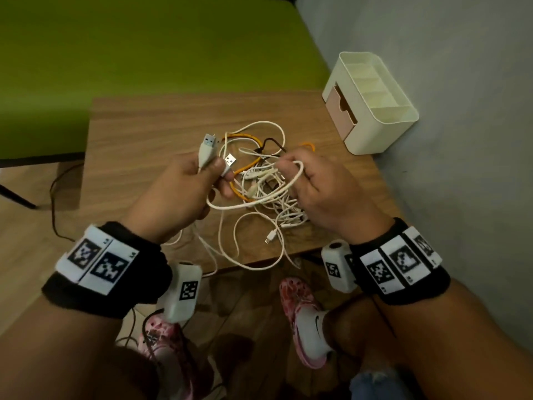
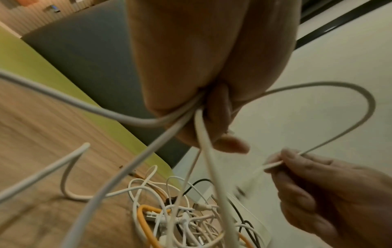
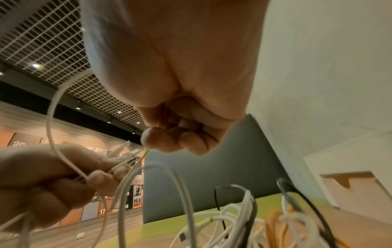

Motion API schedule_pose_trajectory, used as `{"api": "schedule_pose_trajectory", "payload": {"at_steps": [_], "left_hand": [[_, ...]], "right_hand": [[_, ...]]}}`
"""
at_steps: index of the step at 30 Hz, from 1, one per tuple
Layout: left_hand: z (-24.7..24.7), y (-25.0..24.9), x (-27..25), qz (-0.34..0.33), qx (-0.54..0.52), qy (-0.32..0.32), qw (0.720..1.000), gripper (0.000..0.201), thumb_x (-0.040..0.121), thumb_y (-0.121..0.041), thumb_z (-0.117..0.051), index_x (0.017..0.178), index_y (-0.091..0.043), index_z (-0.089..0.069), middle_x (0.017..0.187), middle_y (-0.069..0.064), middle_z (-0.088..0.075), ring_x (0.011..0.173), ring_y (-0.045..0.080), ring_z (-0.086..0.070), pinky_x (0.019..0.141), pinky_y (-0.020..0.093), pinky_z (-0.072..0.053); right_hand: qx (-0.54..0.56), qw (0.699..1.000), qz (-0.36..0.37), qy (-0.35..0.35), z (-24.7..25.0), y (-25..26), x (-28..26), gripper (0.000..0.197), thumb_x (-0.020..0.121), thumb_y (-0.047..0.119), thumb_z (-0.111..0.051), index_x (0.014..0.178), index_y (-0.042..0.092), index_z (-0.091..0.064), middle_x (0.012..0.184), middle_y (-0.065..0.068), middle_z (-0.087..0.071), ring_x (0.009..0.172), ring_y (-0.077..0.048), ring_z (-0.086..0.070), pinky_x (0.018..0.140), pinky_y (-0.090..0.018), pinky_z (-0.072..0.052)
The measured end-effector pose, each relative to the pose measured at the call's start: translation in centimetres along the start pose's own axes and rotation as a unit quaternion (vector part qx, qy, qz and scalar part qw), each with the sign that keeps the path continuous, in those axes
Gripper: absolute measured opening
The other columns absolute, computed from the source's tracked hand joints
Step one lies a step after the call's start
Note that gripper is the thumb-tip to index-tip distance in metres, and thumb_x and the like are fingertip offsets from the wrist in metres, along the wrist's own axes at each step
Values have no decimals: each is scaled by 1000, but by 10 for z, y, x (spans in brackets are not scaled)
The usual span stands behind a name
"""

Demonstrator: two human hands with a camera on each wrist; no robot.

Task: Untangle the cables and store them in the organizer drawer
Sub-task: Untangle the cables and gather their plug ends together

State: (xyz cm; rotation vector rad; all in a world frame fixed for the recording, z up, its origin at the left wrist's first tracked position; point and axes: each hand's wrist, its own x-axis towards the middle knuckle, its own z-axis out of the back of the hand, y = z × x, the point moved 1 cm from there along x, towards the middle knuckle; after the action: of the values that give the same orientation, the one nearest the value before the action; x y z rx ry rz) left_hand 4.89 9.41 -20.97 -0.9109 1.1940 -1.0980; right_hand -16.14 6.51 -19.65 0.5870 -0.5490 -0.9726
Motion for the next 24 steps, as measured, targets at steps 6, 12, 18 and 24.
{"api": "schedule_pose_trajectory", "payload": {"at_steps": [6, 12, 18, 24], "left_hand": [[-7, -12, -11, -17, -10, -18, 1000, 30, 104, -27, -42, 84, -16, -60, 70, 0, -69, 50, 5, -39, 46, 24, -30], [-43, -28, -43, 15, -174, 80, 981, 30, 105, -25, -39, 87, -9, -57, 67, 4, -67, 45, 10, -31, 39, 17, -24], [-76, -39, -89, 12, -170, 166, 971, 27, 104, -25, -40, 87, -12, -57, 89, 12, -71, 41, 7, -23, 42, 16, -19], [-97, -43, -104, -12, -150, 139, 979, 24, 104, -27, -41, 93, -12, -57, 79, 0, -52, 42, 5, -27, 41, 16, -24]], "right_hand": [[-146, 968, -112, 171, 32, 18, -33, 41, 102, 40, -45, 73, 13, -54, 64, -2, -54, 58, -13, -48, 54, -32, -34], [-171, 923, -229, 257, 43, 14, -76, 33, 99, 43, -51, 82, 17, -64, 72, -1, -68, 69, -19, -65, 72, -41, -53], [-250, 900, -267, 235, 54, 14, -105, 60, 86, 43, -70, 137, 19, -50, 119, 2, -61, 105, -21, -58, 92, -40, -50], [-123, 943, -210, 228, 63, 31, -130, 104, 79, 23, -73, 154, 43, -4, 151, 8, -34, 120, -13, -49, 99, -34, -48]]}}
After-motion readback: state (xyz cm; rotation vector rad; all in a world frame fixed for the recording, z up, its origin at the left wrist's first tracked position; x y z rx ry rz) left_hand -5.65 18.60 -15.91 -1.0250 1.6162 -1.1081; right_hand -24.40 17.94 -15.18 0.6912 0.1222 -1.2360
